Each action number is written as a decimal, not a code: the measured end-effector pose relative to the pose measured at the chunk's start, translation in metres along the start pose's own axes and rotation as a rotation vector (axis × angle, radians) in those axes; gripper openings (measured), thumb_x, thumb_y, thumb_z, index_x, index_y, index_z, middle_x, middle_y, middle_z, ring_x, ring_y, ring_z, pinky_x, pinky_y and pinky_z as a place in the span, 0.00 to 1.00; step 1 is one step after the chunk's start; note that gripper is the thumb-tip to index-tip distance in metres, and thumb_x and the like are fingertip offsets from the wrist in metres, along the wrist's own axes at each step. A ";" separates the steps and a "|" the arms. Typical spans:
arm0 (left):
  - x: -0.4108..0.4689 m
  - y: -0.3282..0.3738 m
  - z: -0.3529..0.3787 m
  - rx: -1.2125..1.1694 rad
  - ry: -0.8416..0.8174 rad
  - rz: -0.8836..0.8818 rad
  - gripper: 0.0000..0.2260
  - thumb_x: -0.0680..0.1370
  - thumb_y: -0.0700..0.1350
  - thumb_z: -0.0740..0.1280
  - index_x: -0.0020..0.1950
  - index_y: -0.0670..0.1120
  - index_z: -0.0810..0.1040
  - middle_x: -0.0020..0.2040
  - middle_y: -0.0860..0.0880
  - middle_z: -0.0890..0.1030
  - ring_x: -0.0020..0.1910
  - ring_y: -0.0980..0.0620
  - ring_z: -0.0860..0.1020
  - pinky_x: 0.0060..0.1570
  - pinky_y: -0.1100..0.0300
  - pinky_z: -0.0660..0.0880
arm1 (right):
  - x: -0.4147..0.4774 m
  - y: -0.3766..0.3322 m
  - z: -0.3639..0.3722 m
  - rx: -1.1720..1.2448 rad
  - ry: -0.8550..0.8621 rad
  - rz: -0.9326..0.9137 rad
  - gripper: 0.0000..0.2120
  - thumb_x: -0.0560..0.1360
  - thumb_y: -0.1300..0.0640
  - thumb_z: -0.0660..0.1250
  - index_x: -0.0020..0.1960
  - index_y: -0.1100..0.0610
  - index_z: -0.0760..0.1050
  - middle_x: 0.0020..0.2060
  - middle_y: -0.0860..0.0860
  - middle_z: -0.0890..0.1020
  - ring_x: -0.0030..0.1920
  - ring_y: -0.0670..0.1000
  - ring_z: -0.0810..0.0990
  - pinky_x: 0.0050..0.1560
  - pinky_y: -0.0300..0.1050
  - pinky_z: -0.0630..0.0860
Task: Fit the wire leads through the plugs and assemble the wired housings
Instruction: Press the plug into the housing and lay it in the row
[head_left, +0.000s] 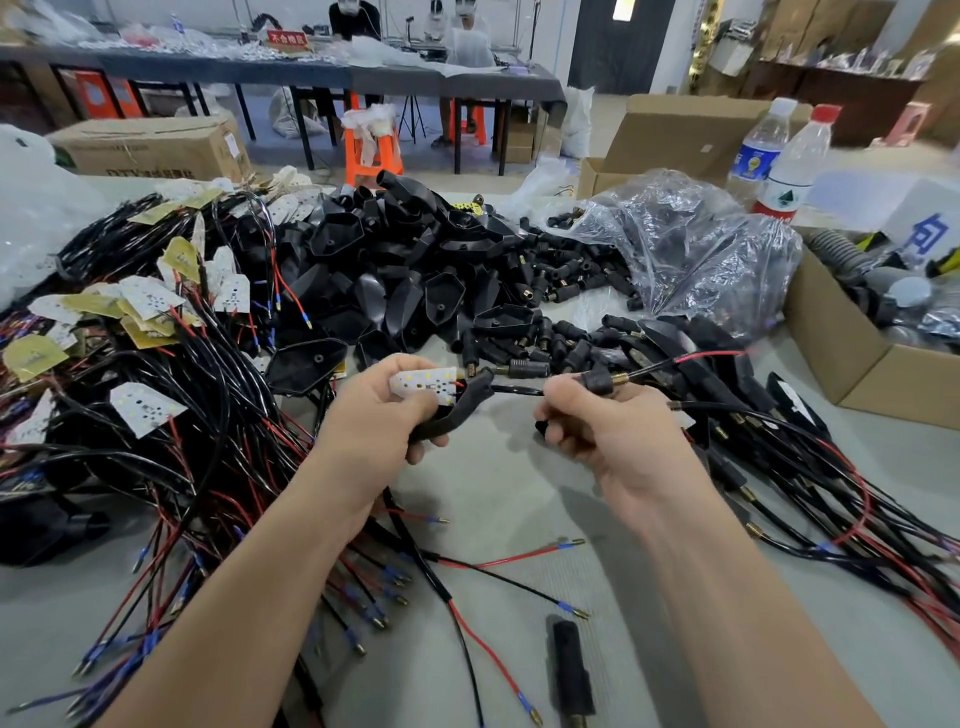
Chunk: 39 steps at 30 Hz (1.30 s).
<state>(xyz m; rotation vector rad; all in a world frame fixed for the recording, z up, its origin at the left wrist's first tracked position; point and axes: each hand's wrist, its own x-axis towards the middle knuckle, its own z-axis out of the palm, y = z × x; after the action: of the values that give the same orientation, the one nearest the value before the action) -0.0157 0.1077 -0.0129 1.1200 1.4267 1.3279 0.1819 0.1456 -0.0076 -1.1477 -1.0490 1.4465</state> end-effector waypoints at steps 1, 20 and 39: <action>0.000 0.000 -0.001 0.003 0.002 0.026 0.10 0.83 0.32 0.61 0.51 0.45 0.78 0.30 0.48 0.81 0.27 0.55 0.76 0.23 0.65 0.69 | -0.001 0.000 0.001 0.003 -0.013 0.006 0.08 0.74 0.65 0.73 0.38 0.58 0.82 0.33 0.55 0.82 0.28 0.49 0.74 0.47 0.53 0.72; 0.006 -0.010 0.001 0.281 0.122 0.170 0.05 0.75 0.46 0.64 0.45 0.52 0.80 0.38 0.42 0.80 0.34 0.50 0.72 0.37 0.40 0.75 | 0.004 0.001 -0.001 0.301 -0.099 0.100 0.06 0.80 0.65 0.64 0.46 0.57 0.76 0.33 0.56 0.79 0.33 0.51 0.75 0.40 0.44 0.71; -0.002 -0.010 0.009 0.306 0.100 0.313 0.06 0.78 0.43 0.64 0.44 0.52 0.79 0.37 0.38 0.78 0.34 0.34 0.74 0.31 0.38 0.73 | 0.001 0.013 0.007 0.332 -0.269 -0.021 0.17 0.74 0.80 0.61 0.45 0.59 0.76 0.45 0.57 0.86 0.45 0.53 0.85 0.53 0.52 0.84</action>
<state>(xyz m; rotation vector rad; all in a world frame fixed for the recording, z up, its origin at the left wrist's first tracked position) -0.0066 0.1080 -0.0232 1.5473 1.6151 1.4268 0.1726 0.1443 -0.0196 -0.7174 -0.9501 1.7154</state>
